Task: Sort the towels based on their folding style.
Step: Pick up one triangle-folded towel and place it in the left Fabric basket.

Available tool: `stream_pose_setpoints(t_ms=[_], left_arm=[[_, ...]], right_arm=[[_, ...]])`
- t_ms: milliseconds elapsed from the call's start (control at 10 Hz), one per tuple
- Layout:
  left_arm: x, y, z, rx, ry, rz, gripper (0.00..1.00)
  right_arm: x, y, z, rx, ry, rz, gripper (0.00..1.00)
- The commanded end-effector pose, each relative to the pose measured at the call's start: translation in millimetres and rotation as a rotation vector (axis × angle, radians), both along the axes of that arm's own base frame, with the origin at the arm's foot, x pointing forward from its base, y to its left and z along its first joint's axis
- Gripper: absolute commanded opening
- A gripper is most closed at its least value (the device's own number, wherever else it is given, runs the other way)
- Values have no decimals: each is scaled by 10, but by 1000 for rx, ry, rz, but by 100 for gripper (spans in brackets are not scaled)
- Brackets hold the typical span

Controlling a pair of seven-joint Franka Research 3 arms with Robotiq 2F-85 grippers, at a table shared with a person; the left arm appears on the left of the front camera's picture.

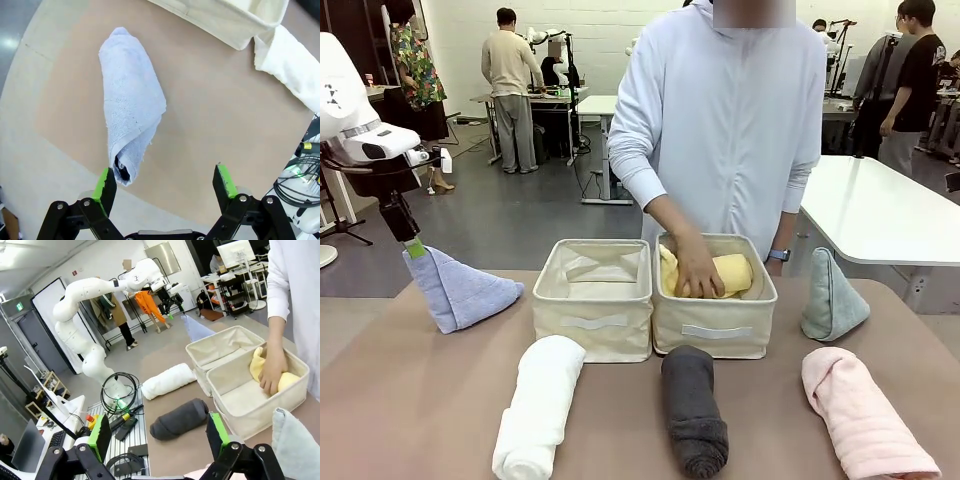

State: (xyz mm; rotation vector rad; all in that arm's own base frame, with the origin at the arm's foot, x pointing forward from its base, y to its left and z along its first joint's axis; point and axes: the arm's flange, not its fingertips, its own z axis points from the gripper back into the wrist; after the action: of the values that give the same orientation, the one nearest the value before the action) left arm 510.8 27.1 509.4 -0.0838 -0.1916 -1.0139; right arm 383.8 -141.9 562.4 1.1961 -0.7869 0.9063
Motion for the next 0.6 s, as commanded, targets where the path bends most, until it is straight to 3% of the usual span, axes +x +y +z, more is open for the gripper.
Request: stream_pose_setpoints(t_ms=[0,400,500], left_arm=[[-40,-34,-7,2,-2,-13,100],[-2,-37,-9,0,2,-7,100],[176,-6,-41,-23,15,60,100]], right_arm=[[30,13,22,33,-20,3,100],[30,13,22,33,-20,3,100],[30,13,22,33,-20,3,100]])
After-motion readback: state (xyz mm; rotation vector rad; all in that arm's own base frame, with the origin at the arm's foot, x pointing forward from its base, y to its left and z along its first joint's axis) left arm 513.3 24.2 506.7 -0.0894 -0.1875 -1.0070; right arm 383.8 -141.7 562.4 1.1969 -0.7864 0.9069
